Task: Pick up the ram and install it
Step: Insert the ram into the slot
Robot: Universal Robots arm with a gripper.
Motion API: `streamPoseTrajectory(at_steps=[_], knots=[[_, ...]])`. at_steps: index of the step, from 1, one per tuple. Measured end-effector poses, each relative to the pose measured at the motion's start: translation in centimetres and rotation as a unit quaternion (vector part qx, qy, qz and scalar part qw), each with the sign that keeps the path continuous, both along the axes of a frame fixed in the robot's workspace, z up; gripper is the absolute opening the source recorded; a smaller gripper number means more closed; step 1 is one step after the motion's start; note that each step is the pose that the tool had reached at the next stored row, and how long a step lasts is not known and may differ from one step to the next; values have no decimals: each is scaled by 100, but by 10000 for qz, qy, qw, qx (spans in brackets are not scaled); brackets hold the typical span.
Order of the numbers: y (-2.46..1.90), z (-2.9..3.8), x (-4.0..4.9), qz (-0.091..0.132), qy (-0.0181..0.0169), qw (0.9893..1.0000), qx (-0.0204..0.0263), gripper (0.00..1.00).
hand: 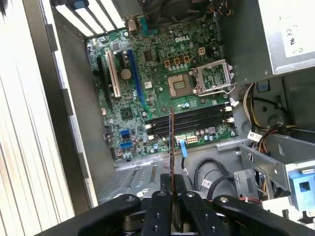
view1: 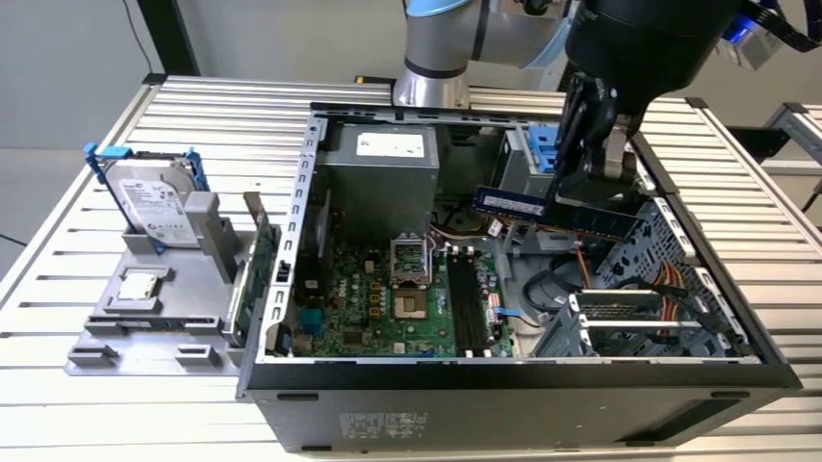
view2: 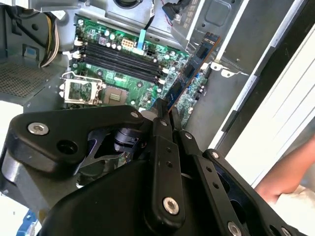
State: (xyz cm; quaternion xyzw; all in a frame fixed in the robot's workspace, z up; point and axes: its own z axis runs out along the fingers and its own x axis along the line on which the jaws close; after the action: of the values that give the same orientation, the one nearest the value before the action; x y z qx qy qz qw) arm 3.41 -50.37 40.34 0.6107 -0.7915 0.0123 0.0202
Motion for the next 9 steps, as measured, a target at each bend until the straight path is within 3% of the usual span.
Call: streamPoseTrajectory(at_steps=[9], knots=[[0,-1,0,-176,0,9998,0,0]])
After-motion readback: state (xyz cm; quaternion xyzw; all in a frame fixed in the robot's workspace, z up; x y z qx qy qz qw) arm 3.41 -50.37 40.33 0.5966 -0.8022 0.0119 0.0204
